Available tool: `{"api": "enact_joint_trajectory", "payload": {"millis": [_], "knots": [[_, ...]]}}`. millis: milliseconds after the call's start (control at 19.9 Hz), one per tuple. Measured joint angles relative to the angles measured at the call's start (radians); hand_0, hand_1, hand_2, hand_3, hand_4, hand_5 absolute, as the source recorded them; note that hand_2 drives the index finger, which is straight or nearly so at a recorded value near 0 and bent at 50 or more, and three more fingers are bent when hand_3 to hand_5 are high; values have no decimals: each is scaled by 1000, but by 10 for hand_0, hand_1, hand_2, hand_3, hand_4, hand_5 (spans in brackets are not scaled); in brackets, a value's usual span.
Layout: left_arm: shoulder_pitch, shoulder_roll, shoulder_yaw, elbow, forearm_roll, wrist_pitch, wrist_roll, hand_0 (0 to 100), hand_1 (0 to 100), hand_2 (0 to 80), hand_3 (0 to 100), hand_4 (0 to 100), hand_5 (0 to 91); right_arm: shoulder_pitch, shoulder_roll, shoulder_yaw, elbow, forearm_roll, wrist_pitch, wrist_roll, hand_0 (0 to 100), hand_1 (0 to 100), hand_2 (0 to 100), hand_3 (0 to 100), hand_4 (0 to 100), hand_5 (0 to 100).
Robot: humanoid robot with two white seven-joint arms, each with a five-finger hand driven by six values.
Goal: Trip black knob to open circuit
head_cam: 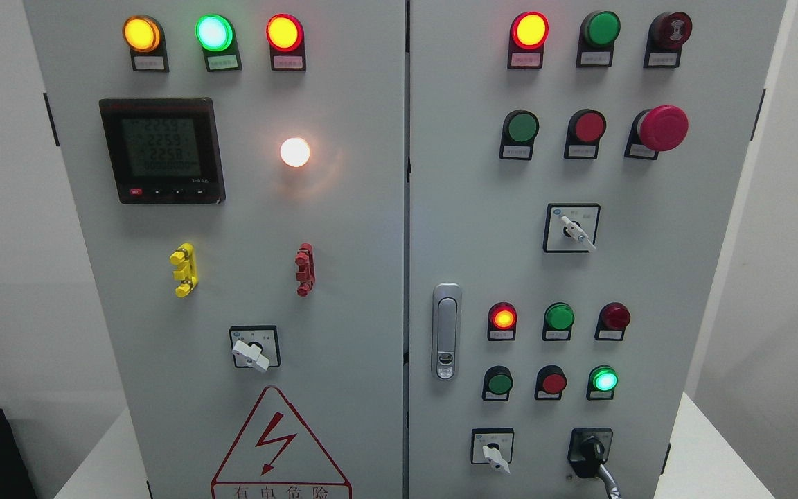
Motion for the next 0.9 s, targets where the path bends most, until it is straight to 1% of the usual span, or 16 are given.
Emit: {"api": "enact_joint_trajectory", "payload": {"millis": [201,902], "knots": [[0,0,0,0,0,0,0,120,389,0,0,0,0,0,-7,-7,5,-1,-4,3,814,878,0,1000,954,860],[0,0,0,0,0,0,0,120,389,0,0,0,0,0,-9,-25,8,-15,-12,5,843,894,0,1000,953,858]]}}
